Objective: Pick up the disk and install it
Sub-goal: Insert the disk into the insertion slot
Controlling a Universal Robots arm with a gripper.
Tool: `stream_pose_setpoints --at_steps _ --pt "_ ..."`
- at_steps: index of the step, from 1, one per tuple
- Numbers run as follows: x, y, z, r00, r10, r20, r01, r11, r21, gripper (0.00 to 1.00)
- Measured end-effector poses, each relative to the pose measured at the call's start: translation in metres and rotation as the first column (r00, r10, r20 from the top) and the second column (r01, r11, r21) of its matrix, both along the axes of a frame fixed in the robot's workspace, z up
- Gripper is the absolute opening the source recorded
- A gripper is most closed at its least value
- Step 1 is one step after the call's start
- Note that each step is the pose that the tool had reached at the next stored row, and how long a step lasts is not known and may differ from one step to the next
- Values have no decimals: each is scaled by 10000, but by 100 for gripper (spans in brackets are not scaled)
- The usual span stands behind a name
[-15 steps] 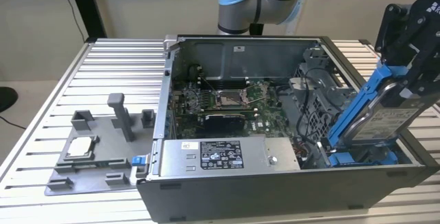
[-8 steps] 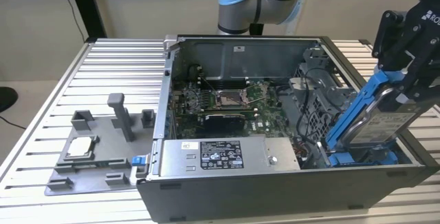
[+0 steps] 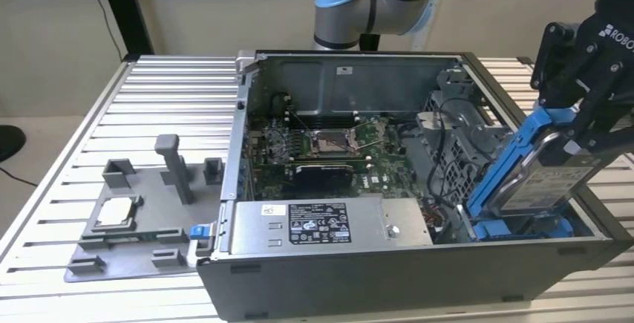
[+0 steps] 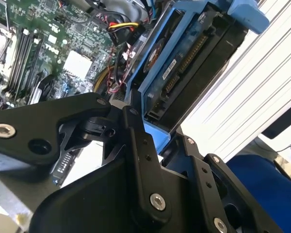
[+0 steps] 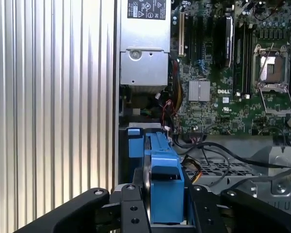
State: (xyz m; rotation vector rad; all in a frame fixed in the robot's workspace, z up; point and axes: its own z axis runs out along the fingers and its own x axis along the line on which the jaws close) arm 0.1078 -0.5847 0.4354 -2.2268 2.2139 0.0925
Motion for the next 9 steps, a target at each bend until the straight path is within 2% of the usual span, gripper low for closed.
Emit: stream_pose_setpoints --at_steps 4,6,9 --pt "-6 -1 -13 10000 -55 -15 55 10000 3 0" --pt "-4 -4 4 9999 -70 -97 70 10000 10 0" --pt "-7 -6 83 9998 -97 -160 97 10000 3 0"
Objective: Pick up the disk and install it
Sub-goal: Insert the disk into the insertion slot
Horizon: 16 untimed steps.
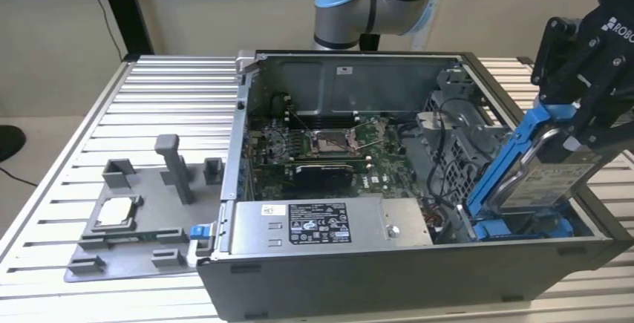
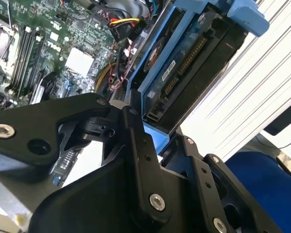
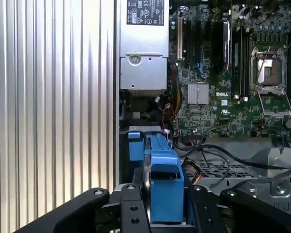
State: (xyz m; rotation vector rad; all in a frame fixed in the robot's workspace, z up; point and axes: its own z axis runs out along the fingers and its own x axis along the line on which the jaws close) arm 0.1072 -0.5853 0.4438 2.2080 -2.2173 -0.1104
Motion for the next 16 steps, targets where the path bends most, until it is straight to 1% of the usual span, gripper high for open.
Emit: stream_pose_setpoints --at_steps 2,9,12,16 --pt "0 0 24 10000 -1 -7 1 10000 -2 0" --pt "1 0 28 10000 0 -9 0 10000 -1 0" --pt "0 -1 27 10000 -1 -45 0 10000 -31 0" --pt "0 -2 23 10000 -1 -47 0 10000 -36 0"
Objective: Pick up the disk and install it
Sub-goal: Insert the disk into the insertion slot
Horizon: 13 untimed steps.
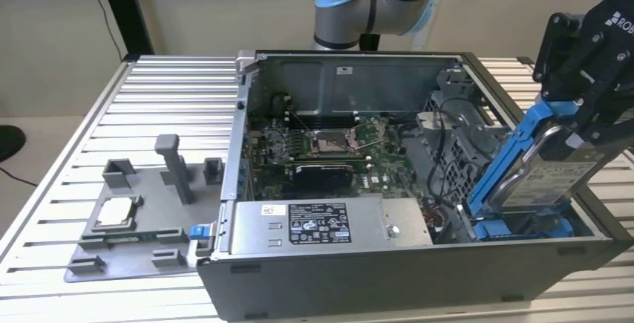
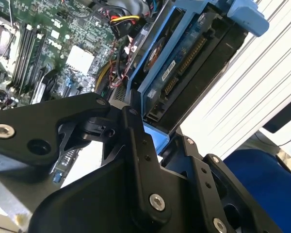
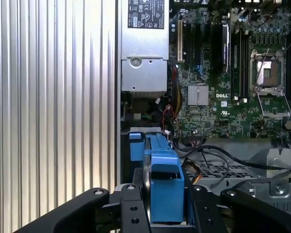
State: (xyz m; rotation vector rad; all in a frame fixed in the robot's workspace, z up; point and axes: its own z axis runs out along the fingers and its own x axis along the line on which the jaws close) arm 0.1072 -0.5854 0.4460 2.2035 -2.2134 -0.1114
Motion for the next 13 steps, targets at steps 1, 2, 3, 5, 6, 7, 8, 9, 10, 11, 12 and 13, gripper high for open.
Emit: stream_pose_setpoints --at_steps 1,2,3,5,6,7,8,9,10,11,12,13 --pt "-1 0 -3 10000 1 0 -1 10000 1 0" --pt "-3 0 -5 10000 1 0 -1 10000 1 0" --pt "-5 -1 -8 10000 0 0 0 10000 0 0" --pt "-6 -1 -19 10000 0 0 0 10000 1 0" --pt "-6 -1 -27 10000 0 0 0 10000 0 0" --pt "-6 -1 -37 10000 0 0 0 10000 -1 0" --pt "-6 -1 -47 10000 0 0 0 10000 -8 0" --pt "-7 -1 -59 10000 0 -1 0 10000 -16 0" --pt "-7 -1 -69 10000 0 -1 0 10000 -21 0" --pt "-7 -1 -79 10000 0 -1 0 10000 -24 0" --pt "-7 -1 -89 10000 0 0 0 10000 -28 0" --pt "-7 -1 -100 10000 0 0 0 10000 -31 0"
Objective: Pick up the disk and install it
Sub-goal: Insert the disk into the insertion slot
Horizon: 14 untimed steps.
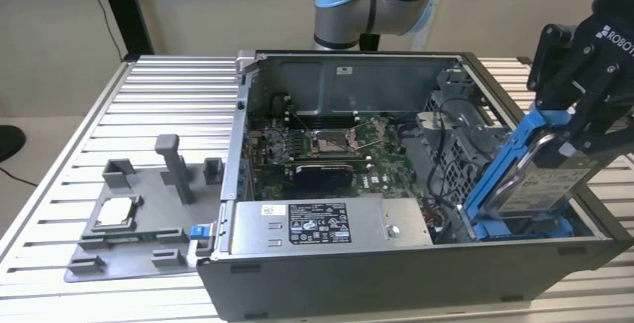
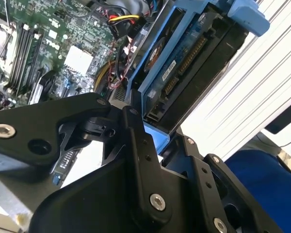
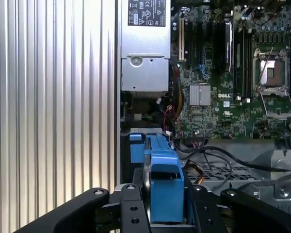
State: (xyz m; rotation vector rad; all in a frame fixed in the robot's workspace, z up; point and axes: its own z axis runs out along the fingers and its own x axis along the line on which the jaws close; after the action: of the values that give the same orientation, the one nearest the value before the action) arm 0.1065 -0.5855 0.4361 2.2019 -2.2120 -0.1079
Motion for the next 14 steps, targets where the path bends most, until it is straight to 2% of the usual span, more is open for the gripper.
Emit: stream_pose_setpoints --at_steps 14 --pt "0 0 -185 10000 0 0 0 10000 -21 0"
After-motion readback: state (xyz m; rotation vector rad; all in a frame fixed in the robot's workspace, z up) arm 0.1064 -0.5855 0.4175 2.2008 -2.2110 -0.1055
